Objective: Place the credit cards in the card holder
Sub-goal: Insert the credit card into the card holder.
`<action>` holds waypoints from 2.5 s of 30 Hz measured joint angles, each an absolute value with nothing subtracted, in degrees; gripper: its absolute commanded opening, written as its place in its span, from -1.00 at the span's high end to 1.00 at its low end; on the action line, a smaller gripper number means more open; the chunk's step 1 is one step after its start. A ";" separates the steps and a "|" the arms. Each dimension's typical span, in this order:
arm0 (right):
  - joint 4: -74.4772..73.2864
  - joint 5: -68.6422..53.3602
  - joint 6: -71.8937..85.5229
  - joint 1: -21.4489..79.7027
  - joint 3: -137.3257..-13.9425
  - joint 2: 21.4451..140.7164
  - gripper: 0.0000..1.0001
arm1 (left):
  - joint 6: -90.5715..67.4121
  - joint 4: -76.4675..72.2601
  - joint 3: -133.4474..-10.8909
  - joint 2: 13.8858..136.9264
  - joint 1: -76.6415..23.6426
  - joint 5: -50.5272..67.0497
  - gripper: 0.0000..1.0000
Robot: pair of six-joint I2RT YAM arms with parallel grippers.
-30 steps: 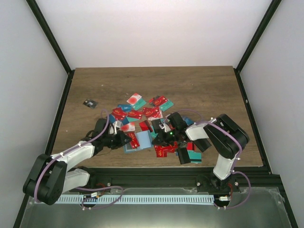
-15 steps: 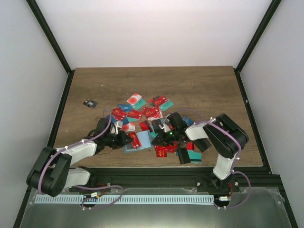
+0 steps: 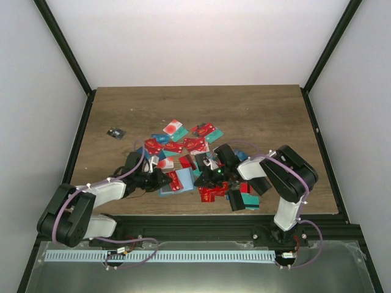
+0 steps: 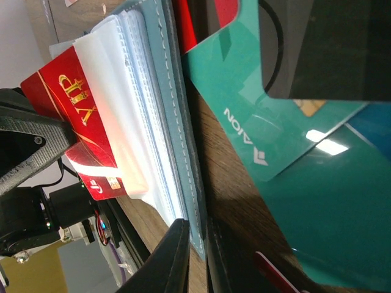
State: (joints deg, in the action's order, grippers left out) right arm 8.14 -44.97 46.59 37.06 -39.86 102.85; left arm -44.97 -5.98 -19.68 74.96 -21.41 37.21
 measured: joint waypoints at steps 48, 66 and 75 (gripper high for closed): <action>-2.31 -44.36 45.91 37.50 -46.48 104.77 0.80 | -31.24 -0.80 -31.22 92.07 -20.91 46.00 0.92; -4.47 -43.29 45.67 37.67 -48.77 105.60 0.80 | -31.16 2.46 -32.93 92.68 -20.99 44.47 0.63; -5.63 -41.41 44.47 37.71 -49.89 105.58 0.80 | -30.37 8.84 -34.11 90.30 -21.32 41.91 0.46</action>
